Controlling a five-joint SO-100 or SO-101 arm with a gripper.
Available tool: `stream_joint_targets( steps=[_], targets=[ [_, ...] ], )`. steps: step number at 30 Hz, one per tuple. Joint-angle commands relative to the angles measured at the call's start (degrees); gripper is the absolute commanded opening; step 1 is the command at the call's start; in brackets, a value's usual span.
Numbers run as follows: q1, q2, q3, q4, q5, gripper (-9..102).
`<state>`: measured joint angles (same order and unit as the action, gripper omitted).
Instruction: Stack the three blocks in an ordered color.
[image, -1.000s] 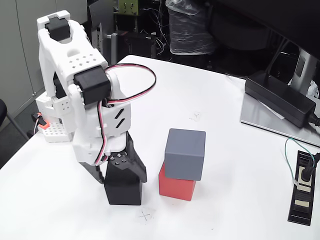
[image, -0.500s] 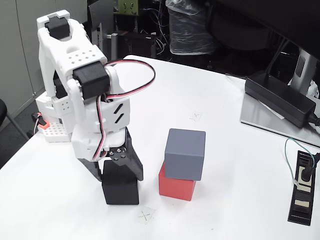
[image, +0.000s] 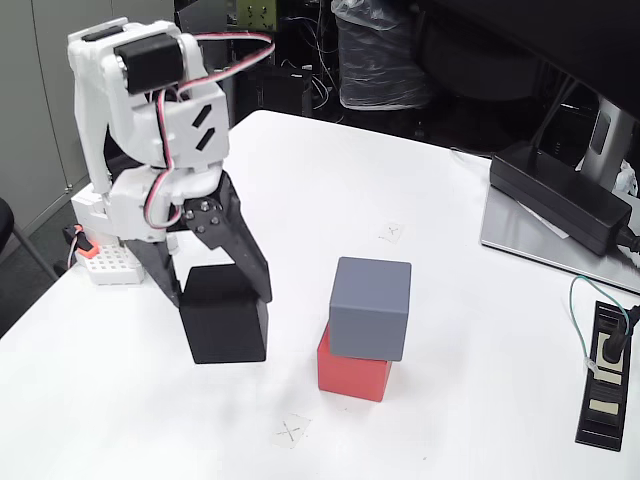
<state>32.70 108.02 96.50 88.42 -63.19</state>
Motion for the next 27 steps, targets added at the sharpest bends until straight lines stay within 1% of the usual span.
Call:
stream_joint_targets(
  steps=[1, 4, 10, 18, 24, 27],
  targets=[
    [0.18, 2.72, -7.91, 2.64, 0.62, 10],
    [-0.18, 2.29, -13.01, 2.37, 2.72, 10],
    [-1.05, 2.29, -23.03, 2.37, 11.60, 10],
    [-11.78, 2.20, -30.50, 2.37, 20.13, 10],
    [-18.46, 2.02, -31.03, 2.37, 26.19, 10],
    [-20.30, -0.44, -31.55, 2.37, 29.00, 10]
  ],
)
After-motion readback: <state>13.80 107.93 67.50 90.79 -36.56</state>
